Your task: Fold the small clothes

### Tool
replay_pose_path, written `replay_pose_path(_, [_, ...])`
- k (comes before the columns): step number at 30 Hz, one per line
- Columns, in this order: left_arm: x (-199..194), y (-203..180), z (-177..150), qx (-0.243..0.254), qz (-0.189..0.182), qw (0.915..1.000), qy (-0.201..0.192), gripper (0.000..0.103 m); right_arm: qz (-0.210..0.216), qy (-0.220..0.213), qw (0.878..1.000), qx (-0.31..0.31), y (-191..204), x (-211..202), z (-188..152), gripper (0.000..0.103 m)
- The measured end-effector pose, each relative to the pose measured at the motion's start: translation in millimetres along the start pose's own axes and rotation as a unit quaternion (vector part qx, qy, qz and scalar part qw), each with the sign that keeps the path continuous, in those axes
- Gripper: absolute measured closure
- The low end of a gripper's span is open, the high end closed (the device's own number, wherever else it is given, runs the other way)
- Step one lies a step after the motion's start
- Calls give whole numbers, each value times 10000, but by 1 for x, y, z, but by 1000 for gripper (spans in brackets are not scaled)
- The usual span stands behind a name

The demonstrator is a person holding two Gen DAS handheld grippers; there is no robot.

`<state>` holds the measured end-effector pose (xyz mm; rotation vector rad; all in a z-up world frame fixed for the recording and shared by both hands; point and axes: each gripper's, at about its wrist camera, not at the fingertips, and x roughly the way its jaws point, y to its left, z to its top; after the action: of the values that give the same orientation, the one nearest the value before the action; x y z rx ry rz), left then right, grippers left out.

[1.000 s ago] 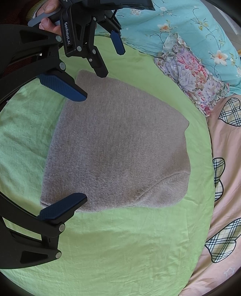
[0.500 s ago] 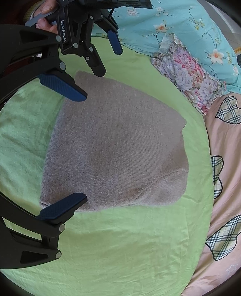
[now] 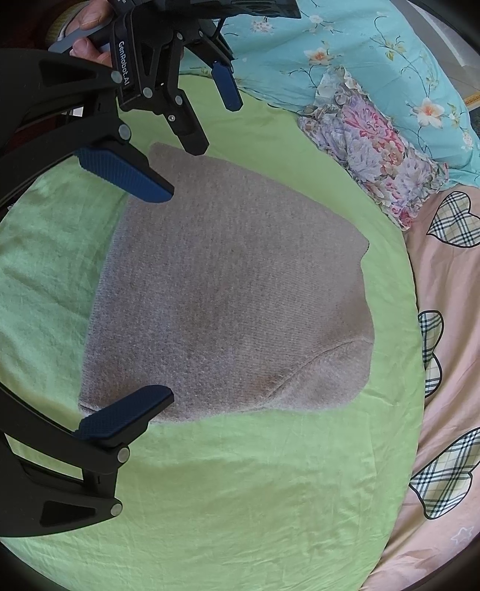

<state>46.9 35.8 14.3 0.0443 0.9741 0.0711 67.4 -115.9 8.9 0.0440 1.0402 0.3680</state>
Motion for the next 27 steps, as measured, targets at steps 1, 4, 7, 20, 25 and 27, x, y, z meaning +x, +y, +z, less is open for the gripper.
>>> replay_pose_path(1, [0, 0, 0, -1, -2, 10000, -2, 8, 1, -7, 10000, 8, 0, -1, 0, 4])
replay_pose_path(4, [0, 0, 1, 0, -9, 10000, -11, 8, 14, -26, 10000, 10, 1, -3, 2, 4])
replay_pose_path(7, [0, 1, 1, 3, -9, 10000, -13, 8, 17, -35, 10000, 1, 2, -3, 2, 4])
replay_pose_path(20, [-3, 0, 2, -13, -24, 10000, -43, 8, 24, -52, 10000, 6, 1, -4, 3, 4])
replay_pose_path(25, [-2, 1, 4, -8, -6, 9999, -116, 8, 21, -90, 10000, 28, -1, -5, 7, 4])
replay_pose_path(27, [-1, 3, 7, -2, 43, 9999, -152, 8, 1, -84, 10000, 30, -3, -4, 10, 4])
